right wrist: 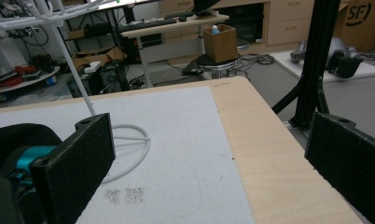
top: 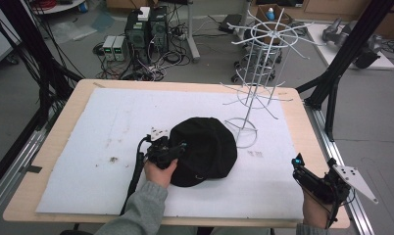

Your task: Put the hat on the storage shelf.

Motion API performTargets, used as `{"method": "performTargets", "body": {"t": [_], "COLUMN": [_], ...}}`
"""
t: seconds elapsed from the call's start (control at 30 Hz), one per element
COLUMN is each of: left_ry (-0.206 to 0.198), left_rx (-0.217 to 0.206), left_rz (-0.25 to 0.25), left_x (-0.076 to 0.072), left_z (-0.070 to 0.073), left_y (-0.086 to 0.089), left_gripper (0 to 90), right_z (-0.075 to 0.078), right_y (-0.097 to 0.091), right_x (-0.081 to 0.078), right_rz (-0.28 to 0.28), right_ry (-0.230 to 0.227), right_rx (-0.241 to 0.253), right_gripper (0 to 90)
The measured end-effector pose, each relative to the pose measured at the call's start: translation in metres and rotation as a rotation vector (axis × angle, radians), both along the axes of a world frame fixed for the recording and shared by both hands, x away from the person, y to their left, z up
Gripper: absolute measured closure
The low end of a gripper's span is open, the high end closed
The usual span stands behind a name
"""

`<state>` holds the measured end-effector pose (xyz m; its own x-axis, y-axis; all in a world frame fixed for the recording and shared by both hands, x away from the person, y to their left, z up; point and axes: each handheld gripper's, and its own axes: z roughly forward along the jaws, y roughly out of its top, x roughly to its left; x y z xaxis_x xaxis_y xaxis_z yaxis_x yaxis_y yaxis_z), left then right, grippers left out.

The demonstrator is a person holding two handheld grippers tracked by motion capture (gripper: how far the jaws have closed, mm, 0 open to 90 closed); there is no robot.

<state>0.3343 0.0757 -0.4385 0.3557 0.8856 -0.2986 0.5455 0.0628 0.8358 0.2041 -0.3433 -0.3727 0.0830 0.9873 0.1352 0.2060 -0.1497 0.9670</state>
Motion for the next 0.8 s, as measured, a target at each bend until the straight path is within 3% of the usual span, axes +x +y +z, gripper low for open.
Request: {"method": "performTargets", "body": {"t": [0.33,0.5,0.8], "left_ry": [-0.016,-0.055,-0.072], "left_rx": [0.012,0.034,-0.008], "left_rz": [0.046,0.066,0.054], "left_x": [-0.0031,-0.0053,-0.0058], "left_z": [0.0041,0.005,0.0065], "left_y": [-0.0004,-0.0023,0.002], "left_gripper": [68.4,75.6,78.3], "right_z": [0.0005,0.0002,0.0001], "right_y": [0.0004,0.0001,-0.001], "right_x": [-0.0007,-0.0006,-0.001], "right_rz": [0.001,-0.001,-0.005], "right_ry": [-0.007,-0.005,-0.018], "right_rx": [-0.004,-0.002,-0.001], "right_gripper": [0.6,0.6,0.6]}}
